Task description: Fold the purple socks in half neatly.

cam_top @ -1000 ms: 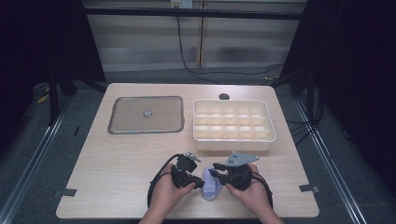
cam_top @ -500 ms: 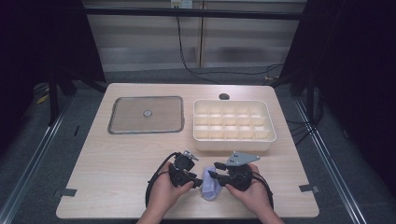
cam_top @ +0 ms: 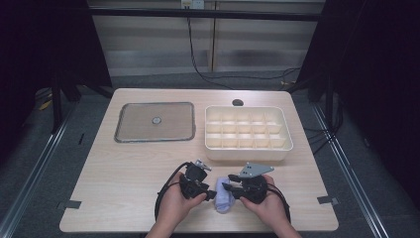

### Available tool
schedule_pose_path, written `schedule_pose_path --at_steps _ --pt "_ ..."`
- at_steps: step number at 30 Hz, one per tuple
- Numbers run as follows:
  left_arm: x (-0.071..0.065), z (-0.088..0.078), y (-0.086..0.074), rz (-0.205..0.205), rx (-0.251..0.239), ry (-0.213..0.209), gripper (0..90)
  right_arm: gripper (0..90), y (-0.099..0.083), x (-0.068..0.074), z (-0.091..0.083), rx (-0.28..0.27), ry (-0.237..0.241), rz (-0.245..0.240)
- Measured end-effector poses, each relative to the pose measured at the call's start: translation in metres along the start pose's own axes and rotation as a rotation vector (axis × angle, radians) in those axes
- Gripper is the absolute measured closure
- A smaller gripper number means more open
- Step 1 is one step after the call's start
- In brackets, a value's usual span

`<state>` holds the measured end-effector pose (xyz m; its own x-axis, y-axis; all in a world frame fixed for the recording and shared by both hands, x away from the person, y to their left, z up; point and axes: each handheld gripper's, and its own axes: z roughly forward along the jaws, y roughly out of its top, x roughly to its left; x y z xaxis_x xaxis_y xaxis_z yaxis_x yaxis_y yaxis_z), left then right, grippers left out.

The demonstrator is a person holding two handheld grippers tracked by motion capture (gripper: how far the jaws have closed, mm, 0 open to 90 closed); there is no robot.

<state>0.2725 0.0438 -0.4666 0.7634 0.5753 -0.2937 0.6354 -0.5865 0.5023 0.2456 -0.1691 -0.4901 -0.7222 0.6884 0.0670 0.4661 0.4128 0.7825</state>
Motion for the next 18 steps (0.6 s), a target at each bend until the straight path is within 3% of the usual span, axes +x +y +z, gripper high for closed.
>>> schedule_pose_path --at_steps 13,18 --pt "-0.004 0.010 0.001 0.009 0.002 -0.002 55.1 61.4 -0.004 -0.002 0.003 0.003 0.002 0.005" --pt "-0.006 0.017 0.000 0.037 0.030 0.026 56.2 61.5 -0.004 -0.002 0.004 0.001 -0.002 -0.007"
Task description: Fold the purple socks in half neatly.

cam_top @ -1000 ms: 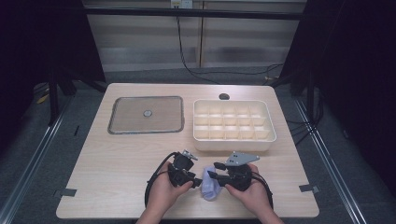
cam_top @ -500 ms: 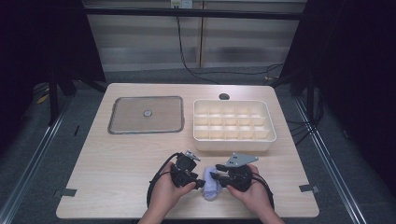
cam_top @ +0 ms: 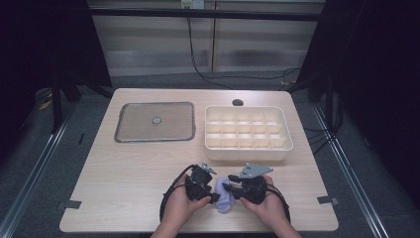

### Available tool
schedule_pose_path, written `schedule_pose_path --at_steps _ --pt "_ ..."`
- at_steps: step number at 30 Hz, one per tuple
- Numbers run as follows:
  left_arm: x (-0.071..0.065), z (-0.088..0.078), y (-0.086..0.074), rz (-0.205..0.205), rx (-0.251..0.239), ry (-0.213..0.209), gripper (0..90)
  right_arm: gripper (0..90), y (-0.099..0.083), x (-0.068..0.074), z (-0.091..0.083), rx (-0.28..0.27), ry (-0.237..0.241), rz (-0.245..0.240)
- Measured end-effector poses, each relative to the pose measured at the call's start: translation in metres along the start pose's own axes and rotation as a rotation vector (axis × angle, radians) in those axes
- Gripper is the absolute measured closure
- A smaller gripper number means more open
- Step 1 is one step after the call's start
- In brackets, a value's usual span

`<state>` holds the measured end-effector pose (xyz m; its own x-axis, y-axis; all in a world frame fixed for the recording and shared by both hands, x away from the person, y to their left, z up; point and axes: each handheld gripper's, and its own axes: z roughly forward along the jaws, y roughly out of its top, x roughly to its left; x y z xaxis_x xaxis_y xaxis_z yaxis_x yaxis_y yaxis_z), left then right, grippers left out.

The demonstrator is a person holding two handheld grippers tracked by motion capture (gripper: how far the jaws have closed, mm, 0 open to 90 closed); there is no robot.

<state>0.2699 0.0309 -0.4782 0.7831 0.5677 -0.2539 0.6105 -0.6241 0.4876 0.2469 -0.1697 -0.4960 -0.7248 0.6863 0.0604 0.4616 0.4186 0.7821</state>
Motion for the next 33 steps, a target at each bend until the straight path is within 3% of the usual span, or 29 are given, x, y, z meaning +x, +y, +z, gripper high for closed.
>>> schedule_pose_path --at_steps 5,7,10,12,15,19,24,30,33 --pt "-0.001 -0.005 0.002 -0.007 -0.016 -0.015 58.6 61.4 0.000 0.000 0.000 -0.001 0.002 0.006" --pt "-0.003 -0.007 0.003 -0.001 -0.021 -0.052 71.4 61.4 -0.001 -0.001 0.000 -0.006 0.001 0.003" --pt "-0.006 -0.008 0.005 0.009 -0.026 -0.073 85.6 61.4 -0.001 -0.001 0.000 -0.005 0.000 0.009" --pt "-0.008 -0.009 0.007 0.008 -0.032 -0.071 90.0 61.4 -0.001 -0.001 0.000 -0.005 0.000 0.007" --pt "-0.013 -0.009 0.010 0.034 -0.036 -0.085 90.0 61.5 -0.001 -0.001 0.000 -0.008 0.001 0.003" --pt "-0.014 -0.001 0.012 0.032 0.000 -0.077 90.0 61.5 -0.001 -0.001 0.000 -0.008 0.005 0.009" --pt "-0.016 0.002 0.011 0.046 0.007 -0.071 90.0 62.0 -0.001 -0.001 0.001 -0.008 0.007 -0.001" --pt "-0.010 -0.005 0.013 0.008 -0.007 -0.070 90.0 63.4 -0.002 0.000 0.000 -0.009 0.005 -0.004" --pt "-0.013 0.000 0.011 0.030 0.006 -0.068 90.0 64.1 0.000 0.002 0.000 -0.004 -0.003 -0.027"
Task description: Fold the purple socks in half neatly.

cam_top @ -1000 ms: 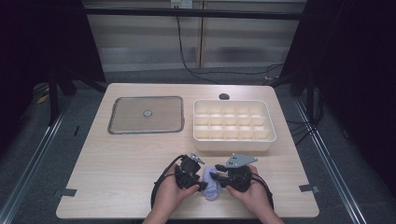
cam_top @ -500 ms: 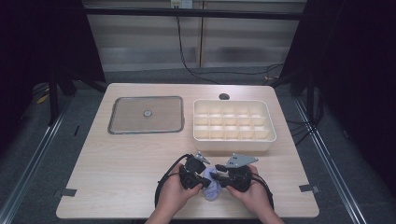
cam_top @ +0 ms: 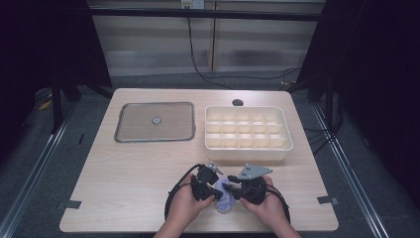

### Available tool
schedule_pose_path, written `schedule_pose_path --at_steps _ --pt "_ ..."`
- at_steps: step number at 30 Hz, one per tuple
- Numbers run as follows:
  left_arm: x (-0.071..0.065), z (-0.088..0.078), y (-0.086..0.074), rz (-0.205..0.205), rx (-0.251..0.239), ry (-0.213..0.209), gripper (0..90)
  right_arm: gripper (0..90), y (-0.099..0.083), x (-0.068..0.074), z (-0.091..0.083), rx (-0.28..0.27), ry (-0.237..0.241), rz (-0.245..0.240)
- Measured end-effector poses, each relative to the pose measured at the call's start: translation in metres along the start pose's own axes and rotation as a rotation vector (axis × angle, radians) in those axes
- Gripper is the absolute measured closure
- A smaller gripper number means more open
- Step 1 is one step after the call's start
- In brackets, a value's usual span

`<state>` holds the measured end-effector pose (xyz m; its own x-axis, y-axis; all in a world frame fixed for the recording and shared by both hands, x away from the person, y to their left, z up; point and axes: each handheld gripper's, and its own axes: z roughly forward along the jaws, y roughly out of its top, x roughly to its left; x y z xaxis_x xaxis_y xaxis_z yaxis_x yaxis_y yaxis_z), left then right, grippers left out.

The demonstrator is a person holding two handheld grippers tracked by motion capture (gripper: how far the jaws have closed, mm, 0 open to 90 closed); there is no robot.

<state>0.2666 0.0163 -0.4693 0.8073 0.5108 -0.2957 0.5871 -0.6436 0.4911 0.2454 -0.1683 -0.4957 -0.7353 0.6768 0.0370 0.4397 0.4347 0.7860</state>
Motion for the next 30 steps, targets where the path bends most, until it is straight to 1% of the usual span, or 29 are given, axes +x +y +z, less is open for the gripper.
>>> schedule_pose_path --at_steps 1,2,4,5,6,8,9,10,12,13,14,15,17,18,19,20,21,22,24,28,29,30 --pt "0.000 0.000 0.000 -0.003 -0.003 -0.003 90.0 64.3 0.001 0.001 -0.001 0.003 -0.008 -0.001" --pt "0.001 0.000 0.000 -0.011 -0.005 -0.009 90.0 63.9 0.002 0.001 -0.002 0.000 -0.006 -0.001" --pt "0.001 0.000 0.000 -0.018 -0.005 -0.014 90.0 64.6 0.004 0.000 -0.004 -0.012 -0.001 0.006" --pt "0.002 0.000 0.000 -0.018 -0.003 -0.016 90.0 64.7 0.005 -0.001 -0.006 -0.024 0.000 0.002" --pt "0.001 0.000 -0.001 -0.016 -0.003 -0.013 90.0 65.7 0.007 0.000 -0.009 -0.032 -0.004 0.001" --pt "0.001 0.000 0.000 -0.015 -0.003 -0.013 90.0 71.8 0.011 0.001 -0.013 -0.043 0.007 -0.002" --pt "0.001 0.000 0.000 -0.016 -0.005 -0.012 90.0 77.2 0.013 0.002 -0.015 -0.038 0.012 -0.023" --pt "0.001 0.000 0.000 -0.024 -0.010 -0.012 90.0 81.6 0.014 0.005 -0.015 -0.016 0.013 -0.050" --pt "0.000 0.001 0.000 -0.025 -0.009 -0.010 90.0 86.0 0.014 0.008 -0.012 0.018 0.025 -0.075" --pt "0.000 0.001 0.000 -0.024 -0.010 -0.009 90.0 87.8 0.013 0.009 -0.009 0.038 0.022 -0.089" --pt "0.000 0.000 0.000 -0.025 -0.014 -0.010 90.0 89.7 0.010 0.010 -0.006 0.059 0.010 -0.102" --pt "0.001 0.000 0.000 -0.018 -0.008 -0.009 90.0 90.0 0.009 0.010 -0.003 0.053 0.010 -0.105" --pt "0.002 -0.003 0.001 -0.027 -0.024 -0.007 89.2 90.0 0.007 0.008 -0.002 0.048 0.019 -0.093" --pt "0.004 -0.005 0.002 -0.025 -0.030 -0.003 89.1 90.0 0.007 0.008 -0.003 0.051 0.020 -0.094" --pt "0.005 -0.007 0.003 -0.033 -0.047 0.006 89.1 90.0 0.007 0.007 -0.003 0.054 0.022 -0.099" --pt "0.007 -0.008 0.004 -0.038 -0.053 0.017 89.1 90.0 0.007 0.007 -0.003 0.052 0.023 -0.102" --pt "0.009 -0.007 0.004 -0.042 -0.051 0.020 89.5 90.0 0.006 0.007 -0.003 0.052 0.023 -0.099" --pt "0.010 -0.005 0.004 -0.053 -0.043 0.012 90.0 90.0 0.006 0.007 -0.003 0.049 0.025 -0.092" --pt "0.010 0.001 0.003 -0.052 -0.023 0.016 90.0 90.0 0.005 0.007 -0.003 0.041 0.026 -0.082" --pt "0.012 0.001 0.004 -0.068 -0.020 0.009 90.0 90.0 0.004 0.006 -0.002 0.039 0.030 -0.086" --pt "0.014 0.000 0.004 -0.072 -0.021 0.008 90.0 90.0 0.004 0.006 -0.002 0.037 0.030 -0.080" --pt "0.015 -0.001 0.005 -0.074 -0.027 0.022 90.0 90.0 0.004 0.006 -0.002 0.033 0.031 -0.083"
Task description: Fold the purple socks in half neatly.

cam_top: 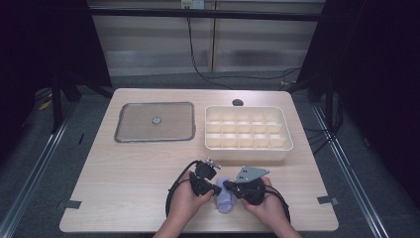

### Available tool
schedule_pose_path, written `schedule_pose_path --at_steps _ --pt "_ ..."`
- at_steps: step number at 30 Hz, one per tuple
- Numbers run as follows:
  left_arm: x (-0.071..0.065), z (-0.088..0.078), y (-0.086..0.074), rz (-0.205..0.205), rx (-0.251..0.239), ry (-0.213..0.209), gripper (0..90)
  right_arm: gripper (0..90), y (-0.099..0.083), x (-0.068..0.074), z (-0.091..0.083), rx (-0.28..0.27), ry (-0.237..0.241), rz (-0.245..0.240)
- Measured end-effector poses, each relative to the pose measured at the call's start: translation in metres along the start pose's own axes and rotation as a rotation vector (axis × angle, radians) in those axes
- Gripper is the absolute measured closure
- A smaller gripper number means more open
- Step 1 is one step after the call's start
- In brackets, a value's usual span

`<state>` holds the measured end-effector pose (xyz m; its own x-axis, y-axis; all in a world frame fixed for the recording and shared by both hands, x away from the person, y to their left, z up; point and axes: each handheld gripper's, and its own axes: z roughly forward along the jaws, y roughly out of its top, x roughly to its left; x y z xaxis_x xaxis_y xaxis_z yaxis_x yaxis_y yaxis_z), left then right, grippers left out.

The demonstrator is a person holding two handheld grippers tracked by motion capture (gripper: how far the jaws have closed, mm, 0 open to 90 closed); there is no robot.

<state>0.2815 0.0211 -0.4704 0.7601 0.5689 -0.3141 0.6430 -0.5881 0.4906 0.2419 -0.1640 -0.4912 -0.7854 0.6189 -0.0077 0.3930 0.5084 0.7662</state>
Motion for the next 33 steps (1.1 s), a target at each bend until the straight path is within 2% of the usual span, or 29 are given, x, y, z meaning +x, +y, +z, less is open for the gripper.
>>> schedule_pose_path --at_steps 2,6,9,12,13,14,15,17,20,23,26,29,33 --pt "0.003 0.000 0.001 -0.015 -0.022 0.004 90.0 90.0 -0.001 0.000 0.000 -0.004 0.000 0.006" --pt "0.004 0.006 0.001 -0.027 -0.014 0.011 90.0 90.0 -0.001 0.000 0.000 -0.005 0.001 0.009" --pt "0.005 0.004 0.003 -0.035 -0.012 0.009 90.0 90.0 -0.001 0.000 0.000 -0.007 0.002 0.012" --pt "0.009 0.003 0.005 -0.039 -0.024 0.025 90.0 90.0 -0.002 0.000 0.000 -0.010 0.003 0.015" --pt "0.009 0.003 0.005 -0.055 -0.039 0.027 90.0 90.0 -0.002 0.000 0.000 -0.010 0.001 0.016" --pt "0.010 0.003 0.005 -0.047 -0.033 0.026 90.0 90.0 -0.002 0.000 0.000 -0.010 0.000 0.015" --pt "0.010 0.006 0.004 -0.065 -0.040 0.021 90.0 90.0 -0.002 0.000 0.000 -0.010 0.000 0.016" --pt "0.010 0.008 0.003 -0.057 -0.023 0.026 90.0 90.0 -0.002 0.000 0.000 -0.013 0.002 0.015" --pt "0.008 0.002 -0.001 -0.049 -0.009 0.011 90.0 90.0 -0.002 0.000 0.000 -0.011 0.000 0.017" --pt "0.003 -0.004 -0.007 -0.042 -0.020 -0.020 90.0 90.0 -0.003 -0.001 0.000 -0.013 0.002 0.020" --pt "-0.004 -0.004 -0.012 -0.026 -0.018 -0.032 90.0 90.0 -0.002 -0.001 0.001 -0.013 0.002 0.018" --pt "-0.006 0.002 -0.014 -0.019 0.000 -0.028 90.0 90.0 -0.002 0.000 0.001 -0.011 0.000 0.019" --pt "-0.007 -0.003 -0.015 -0.021 -0.015 -0.035 90.0 90.0 -0.002 0.000 0.001 -0.008 0.001 0.022"
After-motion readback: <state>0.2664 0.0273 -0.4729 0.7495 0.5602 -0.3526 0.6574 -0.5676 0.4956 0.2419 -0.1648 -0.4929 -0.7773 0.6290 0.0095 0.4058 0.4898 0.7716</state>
